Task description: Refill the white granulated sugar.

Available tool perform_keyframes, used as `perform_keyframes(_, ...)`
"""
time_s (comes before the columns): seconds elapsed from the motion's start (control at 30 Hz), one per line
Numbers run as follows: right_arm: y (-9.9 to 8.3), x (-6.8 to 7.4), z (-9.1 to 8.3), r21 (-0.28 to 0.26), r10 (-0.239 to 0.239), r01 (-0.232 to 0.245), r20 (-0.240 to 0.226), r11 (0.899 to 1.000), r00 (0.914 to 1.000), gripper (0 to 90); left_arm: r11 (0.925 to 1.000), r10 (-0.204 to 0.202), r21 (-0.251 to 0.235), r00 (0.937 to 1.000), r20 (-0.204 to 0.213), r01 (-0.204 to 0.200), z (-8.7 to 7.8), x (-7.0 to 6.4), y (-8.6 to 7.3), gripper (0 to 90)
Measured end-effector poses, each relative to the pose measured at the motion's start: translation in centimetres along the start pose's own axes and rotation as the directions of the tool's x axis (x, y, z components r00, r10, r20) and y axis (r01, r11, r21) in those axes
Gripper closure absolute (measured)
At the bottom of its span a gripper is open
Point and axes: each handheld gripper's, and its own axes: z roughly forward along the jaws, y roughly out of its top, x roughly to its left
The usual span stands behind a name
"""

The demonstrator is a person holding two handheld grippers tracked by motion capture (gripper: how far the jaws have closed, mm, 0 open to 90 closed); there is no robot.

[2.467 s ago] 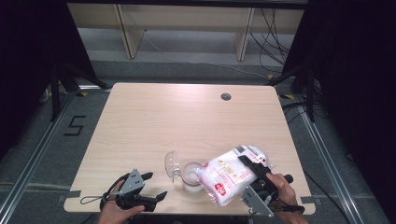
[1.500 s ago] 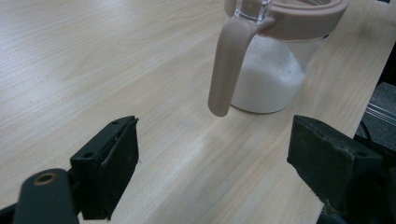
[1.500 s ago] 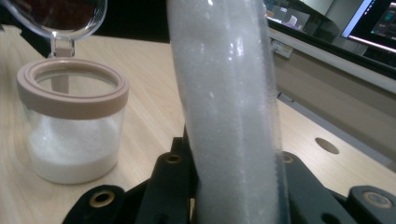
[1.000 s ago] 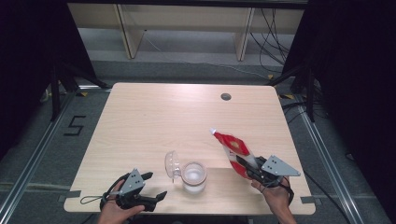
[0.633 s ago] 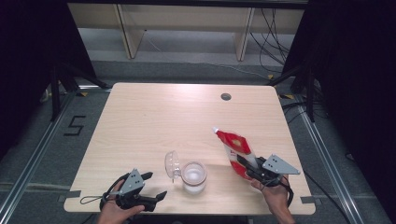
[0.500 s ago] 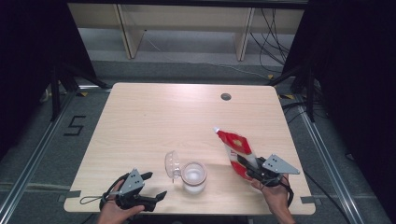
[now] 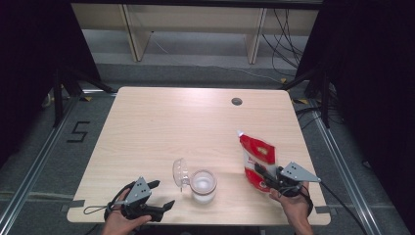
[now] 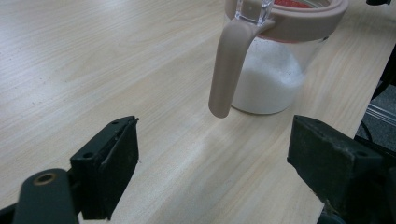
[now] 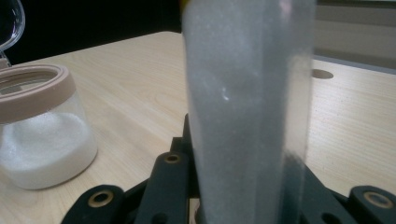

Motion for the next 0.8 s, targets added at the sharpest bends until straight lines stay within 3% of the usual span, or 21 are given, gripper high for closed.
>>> perform_keyframes(0.2, 0.0, 0.2, -0.3, 0.002, 0.023, -0.023, 0.016, 1.0, 0.9996, 76.4, 1.0, 0.009, 0.004, 1.0, 0.001, -0.009, 0.0, 0.0, 0.0, 16.0)
perform_keyframes(0.27, 0.0, 0.0, -0.4, 0.004, -0.008, 0.008, 0.016, 1.0, 0.9998, 75.8, 1.0, 0.004, 0.002, 1.0, 0.0, -0.004, 0.0, 0.0, 0.0, 16.0)
perform_keyframes(0.37, 0.0, 0.3, -0.8, 0.019, 0.045, -0.045, 0.015, 0.999, 0.9989, 75.4, 1.0, 0.002, 0.001, 1.0, -0.001, -0.002, 0.0, 0.0, 0.0, 16.0)
perform_keyframes(0.47, -0.1, 0.0, -0.9, 0.014, 0.012, -0.012, 0.003, 1.0, 0.9999, 75.1, 1.0, 0.008, 0.003, 1.0, 0.0, -0.008, 0.0, 0.0, 0.0, 16.0)
perform_keyframes(0.53, -0.1, 0.3, -1.2, 0.035, 0.047, -0.047, 0.006, 0.998, 0.9989, 74.6, 1.0, 0.008, 0.002, 1.0, -0.001, -0.008, 0.0, 0.0, 0.0, 16.0)
perform_keyframes(0.6, -0.2, 0.0, -1.3, 0.037, 0.024, -0.024, 0.003, 0.999, 0.9997, 74.2, 1.0, 0.009, 0.002, 1.0, -0.001, -0.009, 0.0, 0.0, 0.0, 16.0)
perform_keyframes(0.73, -0.5, 0.3, -1.9, 0.046, 0.079, -0.079, 0.004, 0.996, 0.9969, 73.1, 0.9999, 0.011, 0.005, 0.9999, 0.0, -0.011, 0.0, 0.0, 0.0, 16.0)
perform_keyframes(0.77, -0.5, 0.0, -1.8, 0.033, 0.041, -0.041, 0.008, 0.999, 0.9991, 73.0, 0.9999, 0.012, 0.005, 0.9999, 0.0, -0.012, 0.0, 0.0, 0.0, 16.0)
perform_keyframes(0.8, -0.5, 0.1, -1.8, 0.034, 0.051, -0.051, -0.003, 0.998, 0.9987, 72.7, 0.9999, 0.013, 0.006, 0.9999, 0.0, -0.013, 0.0, 0.0, 0.0, 16.0)
